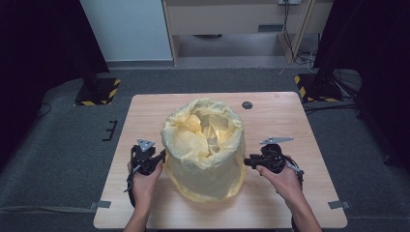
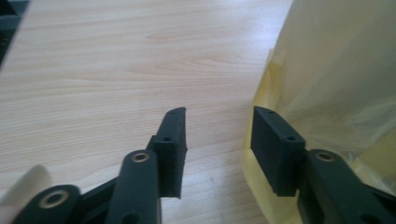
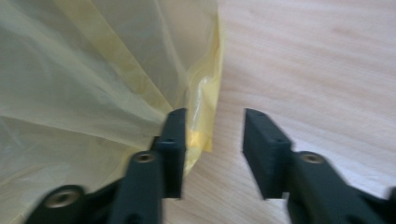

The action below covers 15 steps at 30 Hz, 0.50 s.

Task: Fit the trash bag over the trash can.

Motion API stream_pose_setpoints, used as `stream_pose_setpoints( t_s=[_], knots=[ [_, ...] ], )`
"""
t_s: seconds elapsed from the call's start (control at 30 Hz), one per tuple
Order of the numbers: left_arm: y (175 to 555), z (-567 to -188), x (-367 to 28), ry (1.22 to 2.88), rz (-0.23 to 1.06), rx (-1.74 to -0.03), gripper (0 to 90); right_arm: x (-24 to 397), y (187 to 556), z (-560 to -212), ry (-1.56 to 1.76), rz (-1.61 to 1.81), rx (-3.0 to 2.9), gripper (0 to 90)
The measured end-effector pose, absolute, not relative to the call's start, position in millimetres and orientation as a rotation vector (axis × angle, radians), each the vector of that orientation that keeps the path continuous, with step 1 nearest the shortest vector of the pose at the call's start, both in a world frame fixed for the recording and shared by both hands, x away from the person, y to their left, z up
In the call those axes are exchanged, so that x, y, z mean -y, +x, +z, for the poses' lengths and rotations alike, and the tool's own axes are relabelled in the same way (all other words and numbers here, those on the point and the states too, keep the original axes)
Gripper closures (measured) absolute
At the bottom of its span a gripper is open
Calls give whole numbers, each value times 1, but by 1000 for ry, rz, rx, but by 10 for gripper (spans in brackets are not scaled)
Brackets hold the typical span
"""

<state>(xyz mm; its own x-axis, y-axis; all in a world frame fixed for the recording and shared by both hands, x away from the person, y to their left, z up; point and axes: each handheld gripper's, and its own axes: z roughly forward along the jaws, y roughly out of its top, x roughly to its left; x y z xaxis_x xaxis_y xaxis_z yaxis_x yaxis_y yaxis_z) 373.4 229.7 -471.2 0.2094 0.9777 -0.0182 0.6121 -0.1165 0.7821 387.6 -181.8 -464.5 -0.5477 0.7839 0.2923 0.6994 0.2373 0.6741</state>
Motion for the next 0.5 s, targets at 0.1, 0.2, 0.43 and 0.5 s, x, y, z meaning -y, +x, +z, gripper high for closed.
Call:
stream_pose_setpoints(
  t_s=[0.1, 0.2, 0.43, 0.5],
  knots=[
    [366, -464, -238, 1783, 705, -1477, 489, 188, 383, -460, 1420, 1239, -2360, 552],
    [359, -460, -244, 1791, 715, -1460, 450, 195, 378, -456, 1411, 1285, -2341, 583],
    [344, -470, -258, 1825, 705, -1459, 307, 209, 371, -449, 1407, 1378, -2318, 878],
    [341, -478, -261, 1827, 687, -1460, 266, 211, 371, -445, 1409, 1402, -2312, 900]
  ],
)
